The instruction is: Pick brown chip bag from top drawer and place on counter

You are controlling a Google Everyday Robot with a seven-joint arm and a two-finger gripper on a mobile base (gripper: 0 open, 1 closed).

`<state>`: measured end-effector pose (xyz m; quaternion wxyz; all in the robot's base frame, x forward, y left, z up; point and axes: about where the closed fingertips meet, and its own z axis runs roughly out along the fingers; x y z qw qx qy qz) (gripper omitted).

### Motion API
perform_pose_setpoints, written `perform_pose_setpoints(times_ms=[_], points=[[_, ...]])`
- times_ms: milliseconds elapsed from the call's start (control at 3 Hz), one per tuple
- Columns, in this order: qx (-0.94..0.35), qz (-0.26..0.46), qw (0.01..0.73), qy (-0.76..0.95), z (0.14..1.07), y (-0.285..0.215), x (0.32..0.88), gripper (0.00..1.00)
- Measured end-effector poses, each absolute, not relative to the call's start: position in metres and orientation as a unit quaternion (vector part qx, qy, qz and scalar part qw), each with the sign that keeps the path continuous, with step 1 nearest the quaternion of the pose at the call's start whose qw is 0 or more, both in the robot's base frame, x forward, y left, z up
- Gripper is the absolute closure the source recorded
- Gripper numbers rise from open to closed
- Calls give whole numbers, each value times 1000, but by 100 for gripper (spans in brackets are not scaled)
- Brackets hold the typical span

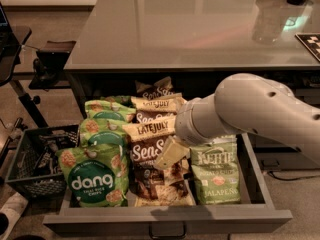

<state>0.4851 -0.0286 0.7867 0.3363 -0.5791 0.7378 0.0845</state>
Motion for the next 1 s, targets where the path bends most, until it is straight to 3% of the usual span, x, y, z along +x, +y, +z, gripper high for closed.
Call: perform_pose_setpoints(times_ms=[333, 667, 1000], points=[[-588, 83, 325, 736, 766, -26, 499, 0], [-596, 81, 317, 733, 753, -26, 509, 9], [-603, 82, 311, 730, 744, -24, 517, 7]])
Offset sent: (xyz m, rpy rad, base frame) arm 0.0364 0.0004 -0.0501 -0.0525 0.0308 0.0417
